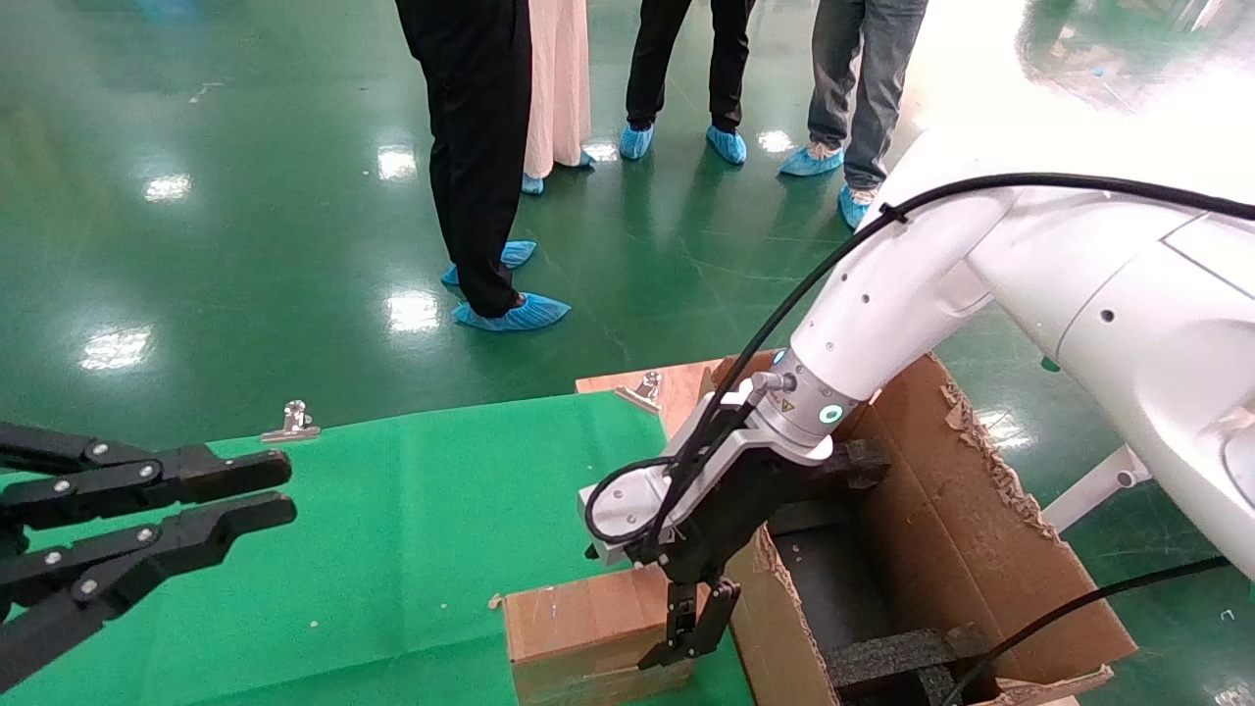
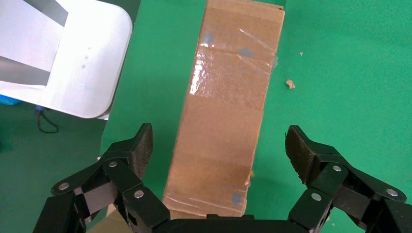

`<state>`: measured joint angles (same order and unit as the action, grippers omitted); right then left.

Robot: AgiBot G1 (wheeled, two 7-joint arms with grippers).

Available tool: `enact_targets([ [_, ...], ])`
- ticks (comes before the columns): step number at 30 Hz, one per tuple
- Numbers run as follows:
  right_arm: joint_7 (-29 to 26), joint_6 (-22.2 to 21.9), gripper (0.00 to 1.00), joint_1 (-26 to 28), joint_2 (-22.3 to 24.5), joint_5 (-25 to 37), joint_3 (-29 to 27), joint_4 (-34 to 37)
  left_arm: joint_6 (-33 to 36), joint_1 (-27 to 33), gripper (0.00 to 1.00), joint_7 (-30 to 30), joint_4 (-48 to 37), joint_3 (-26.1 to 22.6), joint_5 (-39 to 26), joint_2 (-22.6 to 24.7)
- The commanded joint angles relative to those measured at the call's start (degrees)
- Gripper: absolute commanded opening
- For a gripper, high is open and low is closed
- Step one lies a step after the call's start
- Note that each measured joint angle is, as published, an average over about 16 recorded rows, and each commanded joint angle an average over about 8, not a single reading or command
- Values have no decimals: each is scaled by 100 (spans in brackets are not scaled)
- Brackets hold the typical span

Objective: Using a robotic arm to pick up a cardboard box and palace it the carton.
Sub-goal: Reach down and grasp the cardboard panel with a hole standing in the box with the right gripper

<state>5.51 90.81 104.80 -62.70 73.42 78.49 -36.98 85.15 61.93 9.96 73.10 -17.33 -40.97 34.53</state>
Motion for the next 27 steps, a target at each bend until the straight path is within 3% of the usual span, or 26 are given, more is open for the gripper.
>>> enact_targets([
  [1,-10,0,0,-12,9,-1,-20,-16,0,0,100,0,0,0,1,0],
  [27,-49,8,0,-66,45,11,-103,-77,0,0,100,0,0,0,1,0],
])
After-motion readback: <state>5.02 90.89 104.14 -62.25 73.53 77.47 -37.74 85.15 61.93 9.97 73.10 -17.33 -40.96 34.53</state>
